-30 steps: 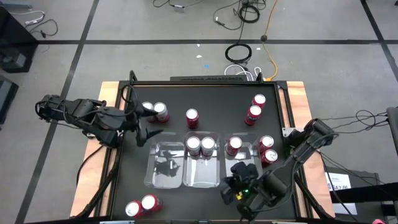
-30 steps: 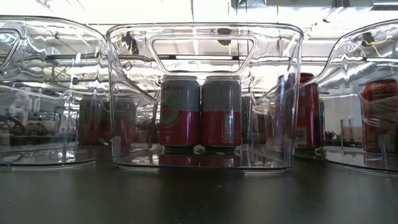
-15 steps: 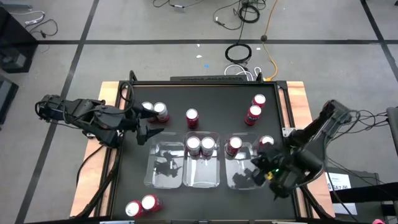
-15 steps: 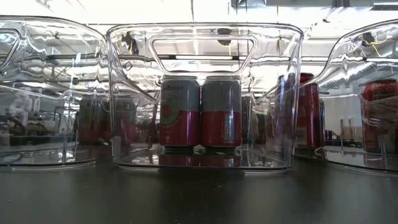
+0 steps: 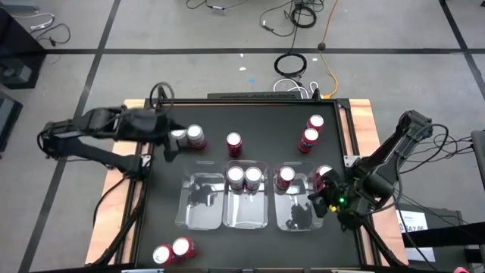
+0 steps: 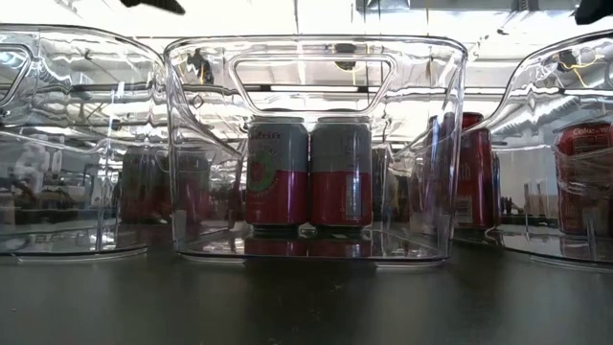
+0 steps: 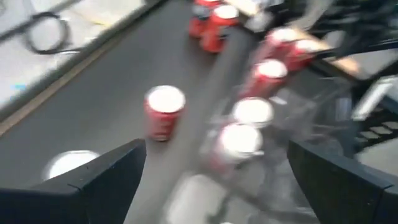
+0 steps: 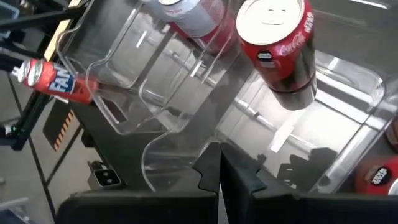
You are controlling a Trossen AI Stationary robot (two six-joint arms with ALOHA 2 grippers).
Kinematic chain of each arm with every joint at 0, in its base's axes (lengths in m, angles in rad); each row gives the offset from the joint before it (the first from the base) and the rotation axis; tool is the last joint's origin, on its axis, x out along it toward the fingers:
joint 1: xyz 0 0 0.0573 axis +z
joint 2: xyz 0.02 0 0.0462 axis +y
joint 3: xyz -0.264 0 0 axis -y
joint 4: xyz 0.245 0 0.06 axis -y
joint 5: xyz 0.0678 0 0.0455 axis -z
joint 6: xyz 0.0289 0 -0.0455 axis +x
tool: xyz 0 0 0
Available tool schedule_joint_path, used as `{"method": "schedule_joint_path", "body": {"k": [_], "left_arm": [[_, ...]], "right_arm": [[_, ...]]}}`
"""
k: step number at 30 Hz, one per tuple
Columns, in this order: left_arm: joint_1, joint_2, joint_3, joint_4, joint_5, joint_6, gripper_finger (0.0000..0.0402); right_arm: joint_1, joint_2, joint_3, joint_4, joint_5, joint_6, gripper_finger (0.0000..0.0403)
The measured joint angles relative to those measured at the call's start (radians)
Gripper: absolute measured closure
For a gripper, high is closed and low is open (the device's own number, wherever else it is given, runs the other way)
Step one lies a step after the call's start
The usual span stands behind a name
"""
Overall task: Sort soda cans
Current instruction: Put the pink-white soda can into the center transparent bin
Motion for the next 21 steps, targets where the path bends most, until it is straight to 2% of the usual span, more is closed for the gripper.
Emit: {"method": "schedule_joint_path", "body": {"k": [2, 6, 8, 14, 18, 21], "left_arm": [[0.105, 0.009, 0.016, -0.030, 0.068, 0.095, 0.0002], [0.328, 0.056, 0.028, -0.100, 0.273, 0.311, 0.0002], [0.434, 0.095, 0.028, -0.157, 0.336, 0.424, 0.0002], [0.687, 0.237, 0.028, -0.289, 0.363, 0.773, 0.0002], [0.760, 0.308, 0.028, -0.309, 0.364, 0.936, 0.0002], [0.765, 0.341, 0.021, -0.300, 0.365, 0.946, 0.0002]], "right_arm": [[0.000, 0.000, -0.002, 0.001, 0.002, 0.024, 0.0403], [0.000, 0.000, -0.002, 0.009, 0.031, 0.051, 0.0403], [-0.001, 0.000, -0.002, 0.017, 0.045, 0.065, 0.0403], [-0.003, 0.000, -0.002, 0.030, 0.119, 0.096, 0.0403], [-0.006, 0.000, -0.002, 0.044, 0.134, 0.096, 0.0403], [-0.006, 0.000, -0.002, 0.049, 0.134, 0.096, 0.0403]]}}
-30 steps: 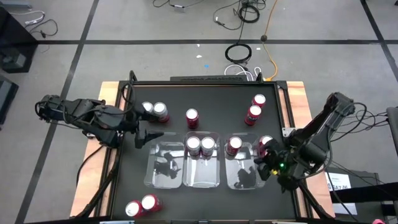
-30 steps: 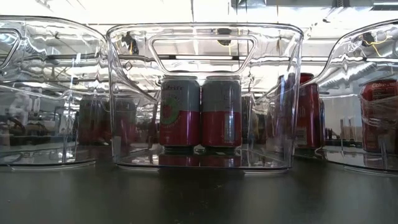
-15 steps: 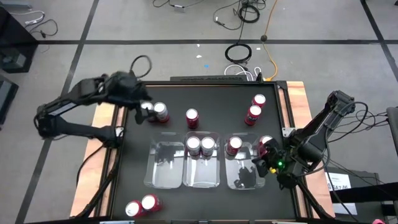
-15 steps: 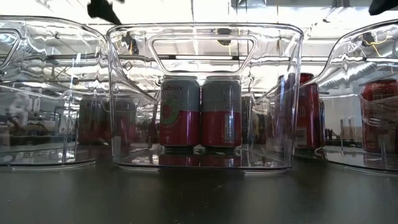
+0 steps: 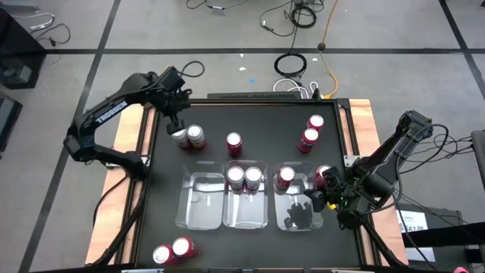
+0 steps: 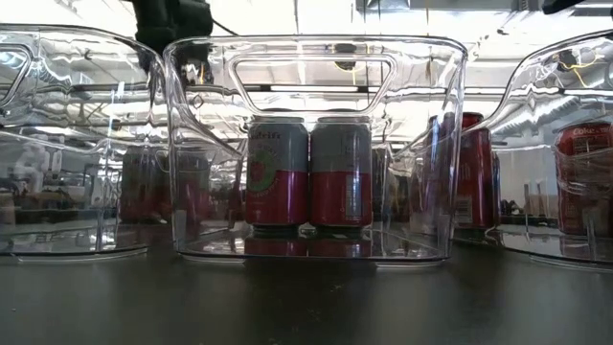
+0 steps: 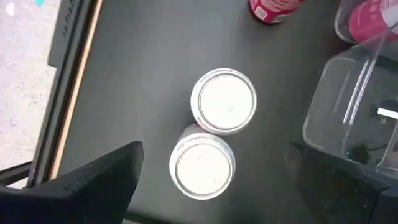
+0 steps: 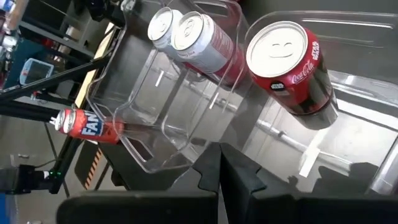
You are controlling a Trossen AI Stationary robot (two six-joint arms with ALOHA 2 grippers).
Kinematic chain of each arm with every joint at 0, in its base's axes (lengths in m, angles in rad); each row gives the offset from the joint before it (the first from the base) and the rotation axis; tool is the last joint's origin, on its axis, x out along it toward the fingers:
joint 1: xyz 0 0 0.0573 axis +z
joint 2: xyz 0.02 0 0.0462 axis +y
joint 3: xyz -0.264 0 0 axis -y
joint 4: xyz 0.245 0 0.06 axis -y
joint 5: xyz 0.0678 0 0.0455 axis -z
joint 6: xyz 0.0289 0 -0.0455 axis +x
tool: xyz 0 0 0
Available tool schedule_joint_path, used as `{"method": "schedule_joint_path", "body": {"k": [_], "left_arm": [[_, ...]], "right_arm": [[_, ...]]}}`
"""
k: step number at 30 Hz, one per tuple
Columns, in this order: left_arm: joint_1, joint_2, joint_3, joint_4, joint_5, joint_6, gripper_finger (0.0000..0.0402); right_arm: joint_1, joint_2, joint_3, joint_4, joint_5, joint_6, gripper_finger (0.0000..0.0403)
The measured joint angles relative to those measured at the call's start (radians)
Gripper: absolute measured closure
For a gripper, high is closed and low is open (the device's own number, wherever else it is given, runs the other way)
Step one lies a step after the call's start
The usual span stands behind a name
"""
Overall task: Sort soda cans
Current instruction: Put the pink-white soda can into the center transparent bin
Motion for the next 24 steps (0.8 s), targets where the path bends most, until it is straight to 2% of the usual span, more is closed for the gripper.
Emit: {"method": "schedule_joint_path", "body": {"k": [10, 15, 20, 24], "left_arm": [[-0.004, 0.003, -0.038, -0.002, -0.017, -0.053, 0.0002], [-0.001, 0.003, -0.038, 0.007, -0.123, -0.087, 0.0002], [0.012, 0.003, -0.045, 0.014, -0.122, -0.082, 0.0002], [0.018, 0.002, -0.099, 0.025, -0.106, -0.079, 0.0002]], "right_arm": [[-0.006, 0.000, 0.000, 0.001, 0.002, -0.010, 0.0403], [-0.006, 0.001, 0.000, -0.005, 0.002, -0.033, 0.0403], [-0.006, 0.001, 0.001, -0.007, 0.002, -0.034, 0.0403], [-0.006, 0.001, 0.001, -0.007, 0.002, -0.033, 0.0403]]}}
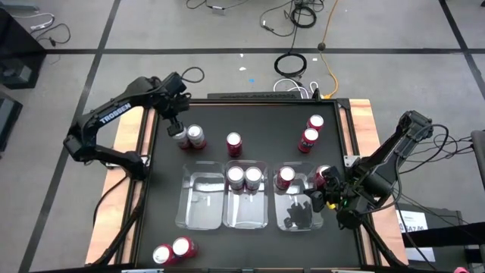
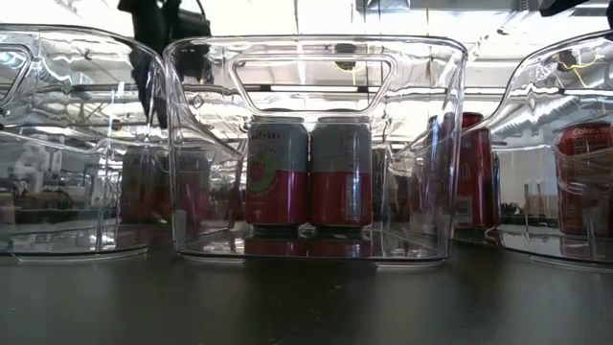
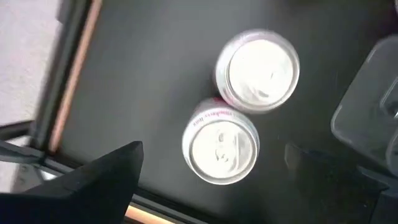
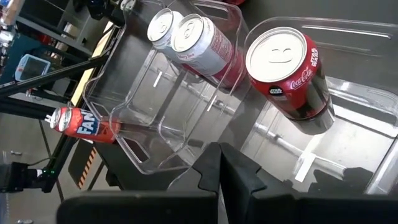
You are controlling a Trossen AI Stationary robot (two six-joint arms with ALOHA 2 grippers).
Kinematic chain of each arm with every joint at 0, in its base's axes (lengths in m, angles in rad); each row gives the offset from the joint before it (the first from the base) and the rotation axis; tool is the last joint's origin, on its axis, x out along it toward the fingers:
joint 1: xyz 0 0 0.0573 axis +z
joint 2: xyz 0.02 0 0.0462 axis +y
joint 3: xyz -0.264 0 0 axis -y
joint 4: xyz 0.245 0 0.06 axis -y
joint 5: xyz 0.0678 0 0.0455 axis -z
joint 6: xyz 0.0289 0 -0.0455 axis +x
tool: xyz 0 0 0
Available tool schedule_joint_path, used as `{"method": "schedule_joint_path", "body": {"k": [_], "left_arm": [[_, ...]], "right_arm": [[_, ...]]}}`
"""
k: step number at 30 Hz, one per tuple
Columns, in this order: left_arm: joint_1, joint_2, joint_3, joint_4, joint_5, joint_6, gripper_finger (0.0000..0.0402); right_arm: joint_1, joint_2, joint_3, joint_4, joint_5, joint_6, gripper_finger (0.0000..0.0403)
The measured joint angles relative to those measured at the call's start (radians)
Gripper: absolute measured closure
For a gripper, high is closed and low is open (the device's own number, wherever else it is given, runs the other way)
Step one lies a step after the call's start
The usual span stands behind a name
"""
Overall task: Sort soda cans
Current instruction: Put the pink-white soda can into the center transparent bin
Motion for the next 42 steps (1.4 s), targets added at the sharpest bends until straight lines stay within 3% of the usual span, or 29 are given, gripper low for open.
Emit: {"method": "schedule_joint_path", "body": {"k": [10, 22, 26, 35, 42], "left_arm": [[0.021, 0.001, -0.189, 0.145, 0.058, 0.017, 0.0002], [0.027, 0.000, -0.333, 0.283, -0.009, -0.005, 0.0002], [0.029, 0.000, -0.348, 0.295, -0.015, -0.028, 0.0013], [0.029, 0.000, -0.347, 0.277, -0.020, -0.080, 0.0093], [0.030, -0.024, -0.325, 0.204, -0.093, -0.137, 0.0081]], "right_arm": [[0.000, 0.029, 0.000, 0.038, 0.000, 0.006, 0.0403], [0.000, 0.074, 0.000, 0.106, -0.001, 0.006, 0.0403], [0.000, 0.078, 0.000, 0.120, -0.002, 0.006, 0.0403], [0.000, 0.078, 0.000, 0.130, -0.002, 0.006, 0.0403], [0.000, 0.078, 0.000, 0.130, -0.002, -0.012, 0.0403]]}}
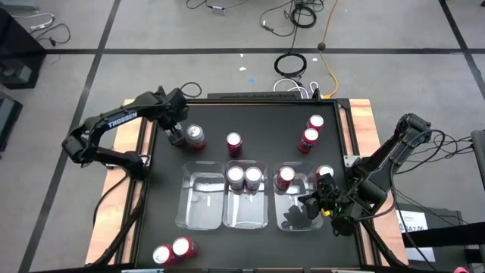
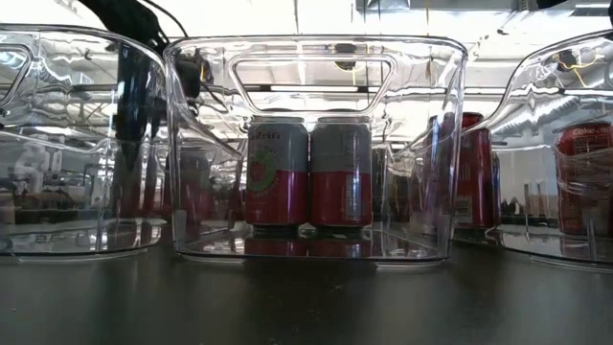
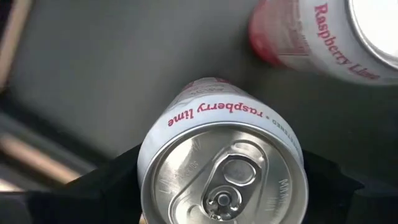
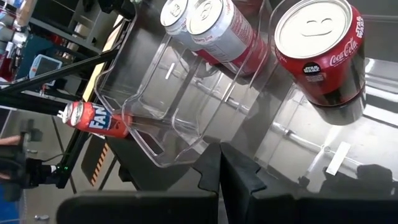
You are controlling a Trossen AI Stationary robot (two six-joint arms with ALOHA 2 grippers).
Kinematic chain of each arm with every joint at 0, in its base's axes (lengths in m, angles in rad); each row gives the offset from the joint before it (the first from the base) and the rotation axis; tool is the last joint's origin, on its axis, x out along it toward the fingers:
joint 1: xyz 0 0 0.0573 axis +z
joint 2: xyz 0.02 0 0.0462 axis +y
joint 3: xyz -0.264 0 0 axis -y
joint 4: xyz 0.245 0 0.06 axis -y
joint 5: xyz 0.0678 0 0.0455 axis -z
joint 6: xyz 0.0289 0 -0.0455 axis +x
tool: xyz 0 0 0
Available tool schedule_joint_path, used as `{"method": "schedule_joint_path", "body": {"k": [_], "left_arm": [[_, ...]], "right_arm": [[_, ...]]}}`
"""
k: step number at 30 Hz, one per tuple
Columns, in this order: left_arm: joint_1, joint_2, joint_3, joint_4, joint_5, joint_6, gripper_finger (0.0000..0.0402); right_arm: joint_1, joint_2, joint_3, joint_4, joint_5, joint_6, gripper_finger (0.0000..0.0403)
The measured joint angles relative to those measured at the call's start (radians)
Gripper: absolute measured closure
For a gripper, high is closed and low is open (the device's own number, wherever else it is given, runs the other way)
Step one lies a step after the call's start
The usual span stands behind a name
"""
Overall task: Sort soda cans
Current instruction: Put the pink-white soda can into the center transparent bin
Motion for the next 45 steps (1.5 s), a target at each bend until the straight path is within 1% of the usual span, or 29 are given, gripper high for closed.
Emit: {"method": "schedule_joint_path", "body": {"k": [3, 7, 13, 16, 18, 20, 24, 30, 34, 38, 42, 45], "left_arm": [[0.000, -0.027, 0.046, -0.055, -0.057, -0.028, 0.0078], [0.000, -0.073, 0.132, -0.128, -0.067, -0.080, 0.0077], [-0.016, -0.143, 0.321, -0.222, -0.021, -0.194, 0.0076], [-0.044, -0.170, 0.428, -0.233, -0.008, -0.279, 0.0075], [-0.078, -0.184, 0.493, -0.235, 0.018, -0.315, 0.0075], [-0.125, -0.191, 0.552, -0.228, 0.047, -0.360, 0.0075], [-0.266, -0.186, 0.631, -0.202, 0.086, -0.464, 0.0075], [-0.532, -0.145, 0.644, -0.032, 0.087, -0.615, 0.0075], [-0.699, -0.077, 0.644, 0.074, 0.080, -0.652, 0.0075], [-0.834, 0.011, 0.644, 0.156, 0.072, -0.678, 0.0075], [-0.922, 0.104, 0.644, 0.197, 0.070, -0.704, 0.0075], [-0.970, 0.171, 0.643, 0.193, 0.068, -0.715, 0.0075]], "right_arm": [[0.000, 0.000, 0.000, 0.000, 0.000, -0.015, 0.0403], [0.000, 0.000, 0.000, -0.001, 0.000, -0.044, 0.0403], [0.000, 0.000, 0.000, -0.002, 0.000, -0.081, 0.0403], [0.000, 0.000, 0.000, -0.002, -0.002, -0.099, 0.0403], [0.000, 0.000, 0.000, -0.002, -0.003, -0.113, 0.0403], [0.000, 0.000, 0.000, -0.002, -0.004, -0.123, 0.0403], [0.000, 0.000, 0.000, -0.002, -0.009, -0.144, 0.0403], [0.002, 0.000, 0.000, -0.002, -0.009, -0.151, 0.0403], [0.002, 0.000, 0.000, -0.002, -0.015, -0.151, 0.0403], [0.002, 0.000, 0.000, -0.001, -0.038, -0.151, 0.0403], [0.002, 0.000, 0.000, -0.001, -0.059, -0.151, 0.0403], [0.002, 0.000, 0.000, 0.000, -0.061, -0.151, 0.0403]]}}
